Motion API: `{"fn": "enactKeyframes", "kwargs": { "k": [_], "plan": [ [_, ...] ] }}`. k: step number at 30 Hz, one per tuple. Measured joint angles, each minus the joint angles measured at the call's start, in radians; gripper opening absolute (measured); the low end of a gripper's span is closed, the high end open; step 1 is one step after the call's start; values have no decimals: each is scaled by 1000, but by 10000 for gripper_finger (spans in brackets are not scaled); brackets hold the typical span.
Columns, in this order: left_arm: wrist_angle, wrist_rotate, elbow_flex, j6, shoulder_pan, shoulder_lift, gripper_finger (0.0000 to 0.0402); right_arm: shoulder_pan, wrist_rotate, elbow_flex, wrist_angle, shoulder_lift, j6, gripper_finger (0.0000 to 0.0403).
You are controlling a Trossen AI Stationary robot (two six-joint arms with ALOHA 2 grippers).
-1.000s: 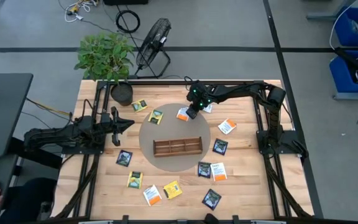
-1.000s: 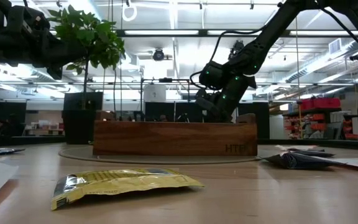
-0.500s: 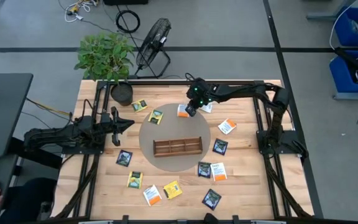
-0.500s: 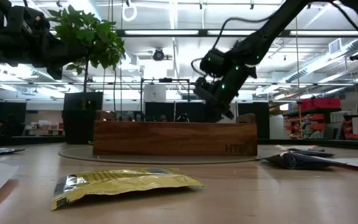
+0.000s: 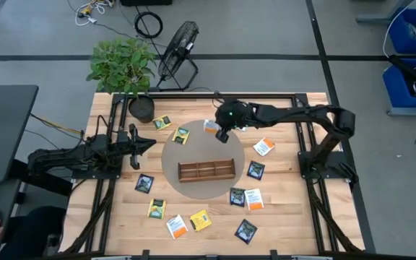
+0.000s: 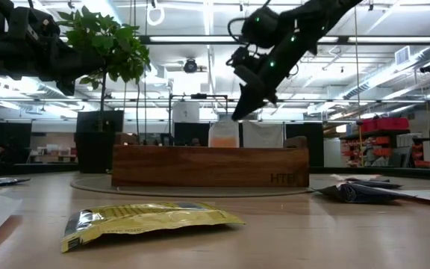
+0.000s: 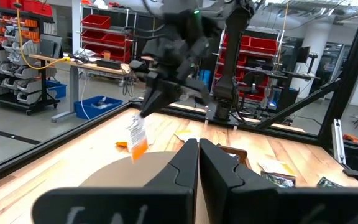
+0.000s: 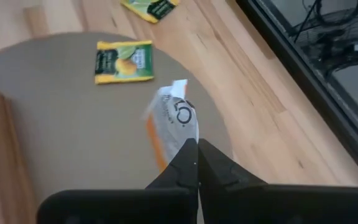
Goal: Pick & Place Tea
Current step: Put the white tea bag into the right section of the wooden organizer
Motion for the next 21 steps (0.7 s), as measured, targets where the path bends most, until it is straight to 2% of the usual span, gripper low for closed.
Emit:
{"fn": "enactKeyframes", "kwargs": {
  "k": [10,21],
  "plan": [
    [0,0,0,0,0,0,18,187,176,0,-60,-71,-8,0],
    [0,0,0,0,0,0,18,401,339,0,-182,-121,167,0]
  ]
}}
